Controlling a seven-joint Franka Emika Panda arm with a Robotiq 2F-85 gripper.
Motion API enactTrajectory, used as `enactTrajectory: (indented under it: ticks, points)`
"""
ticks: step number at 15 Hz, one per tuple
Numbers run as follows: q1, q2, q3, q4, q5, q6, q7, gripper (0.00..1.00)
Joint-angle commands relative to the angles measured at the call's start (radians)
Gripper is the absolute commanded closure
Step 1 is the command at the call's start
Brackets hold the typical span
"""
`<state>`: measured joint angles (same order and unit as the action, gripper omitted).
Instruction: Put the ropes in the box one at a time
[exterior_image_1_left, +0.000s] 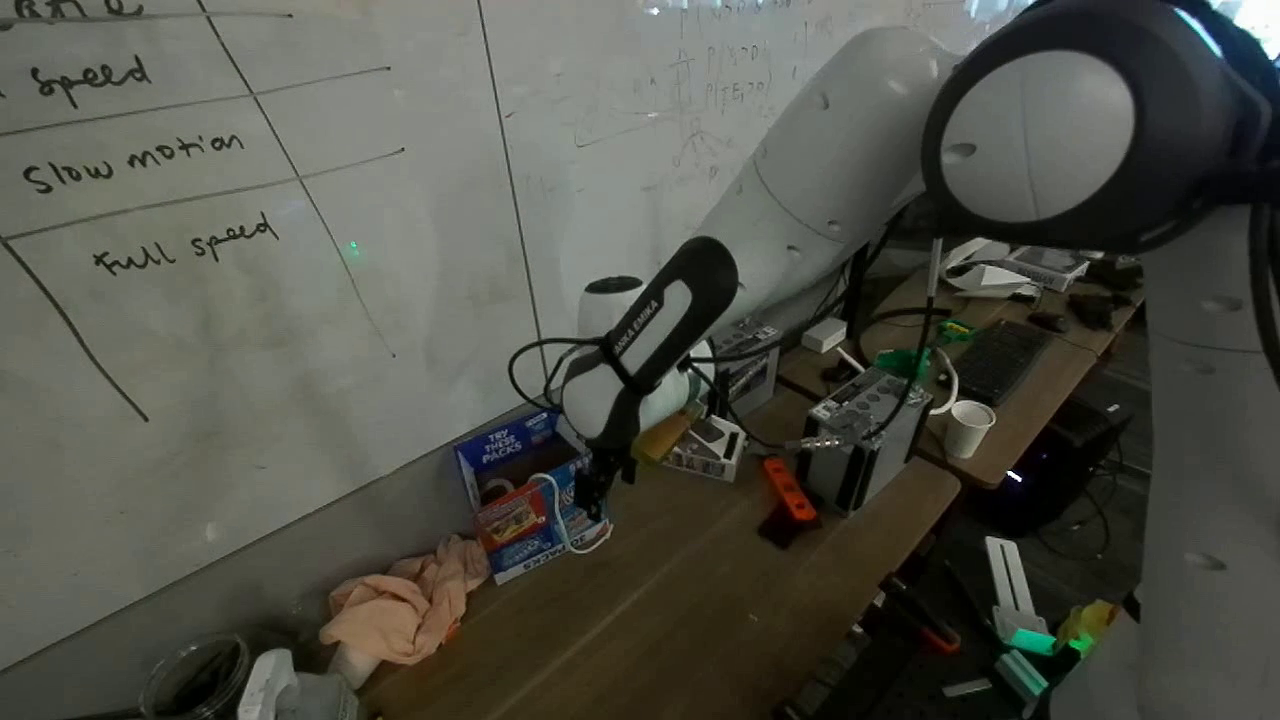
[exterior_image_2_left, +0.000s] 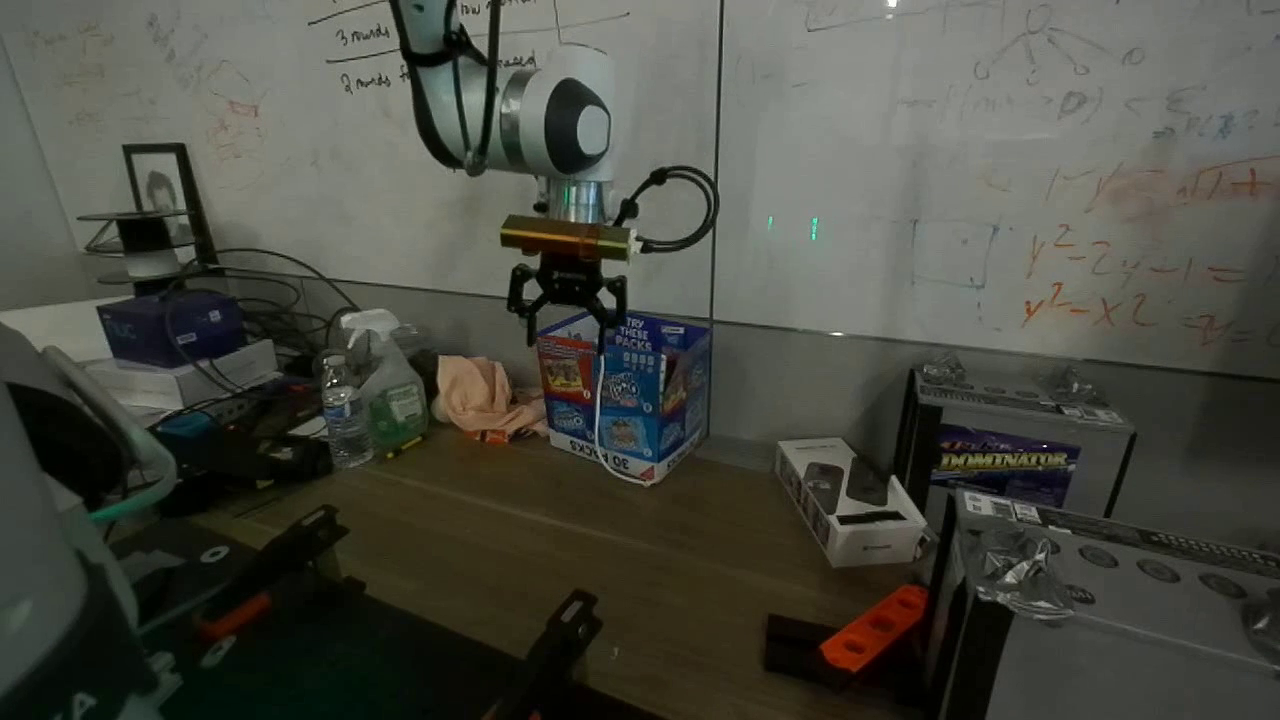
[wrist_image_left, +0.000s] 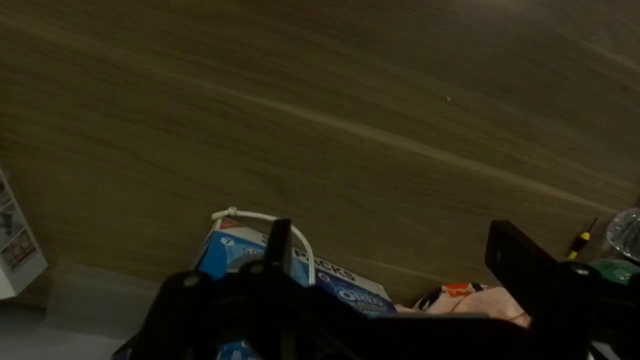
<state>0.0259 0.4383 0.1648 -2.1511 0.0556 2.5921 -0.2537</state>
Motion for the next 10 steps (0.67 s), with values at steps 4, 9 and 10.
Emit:
enactTrajectory:
  ticks: [4,9,10]
  points:
    - [0.063,0.169,0.012,0.009,0.013,0.256,0.133,0.0]
    - [0.133,0.305,-0.031,0.051,-0.019,0.446,0.211,0.0]
    - [0.143,0.333,-0.041,0.066,-0.023,0.481,0.217,0.0]
